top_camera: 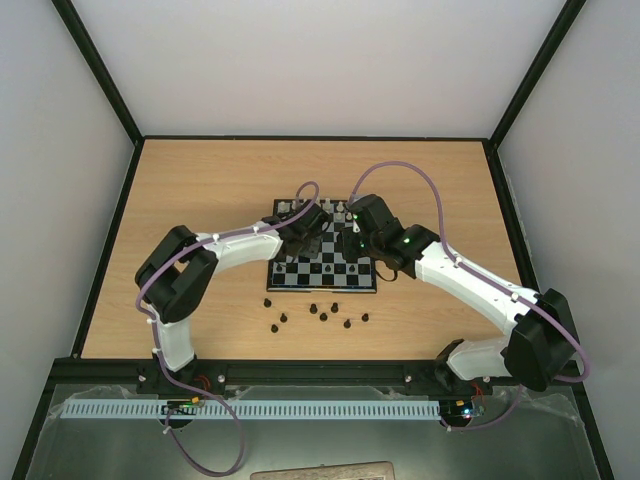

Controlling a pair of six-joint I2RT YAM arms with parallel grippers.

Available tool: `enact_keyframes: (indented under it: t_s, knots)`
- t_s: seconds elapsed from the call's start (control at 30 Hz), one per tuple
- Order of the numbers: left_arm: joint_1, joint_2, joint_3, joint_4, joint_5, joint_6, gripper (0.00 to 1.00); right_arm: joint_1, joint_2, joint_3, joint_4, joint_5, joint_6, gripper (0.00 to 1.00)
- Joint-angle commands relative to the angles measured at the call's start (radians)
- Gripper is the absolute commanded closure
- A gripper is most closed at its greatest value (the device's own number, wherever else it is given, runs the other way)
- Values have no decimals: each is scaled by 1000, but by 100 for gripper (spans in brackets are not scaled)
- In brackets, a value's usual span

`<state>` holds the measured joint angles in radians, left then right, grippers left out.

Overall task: Set up the chess pieces on the board
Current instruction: Adjust the chess piece on the chessboard.

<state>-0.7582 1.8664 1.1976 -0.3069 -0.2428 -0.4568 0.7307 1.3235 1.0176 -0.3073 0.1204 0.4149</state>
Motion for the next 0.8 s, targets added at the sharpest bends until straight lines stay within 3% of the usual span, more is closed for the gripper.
enact_keyframes:
  t_s: [0.0,0.23,0.5,0.63,0.77]
  knots:
    - [8,27,5,-25,2,3,88,-2,-4,-11,1,9,-6,69]
    - [8,5,-3,-29,4,0,67,-2,4,-9,2,4,-7,69]
    - [8,-20,-21,-32,2,-1,68,-2,5,-10,2,3,-7,69]
    - [4,-51,-38,-28,7,-6,56,-1,8,-10,3,1,-7,69]
    - [0,-72,-45,-27,2,-8,52,-1,9,-9,2,-3,-7,69]
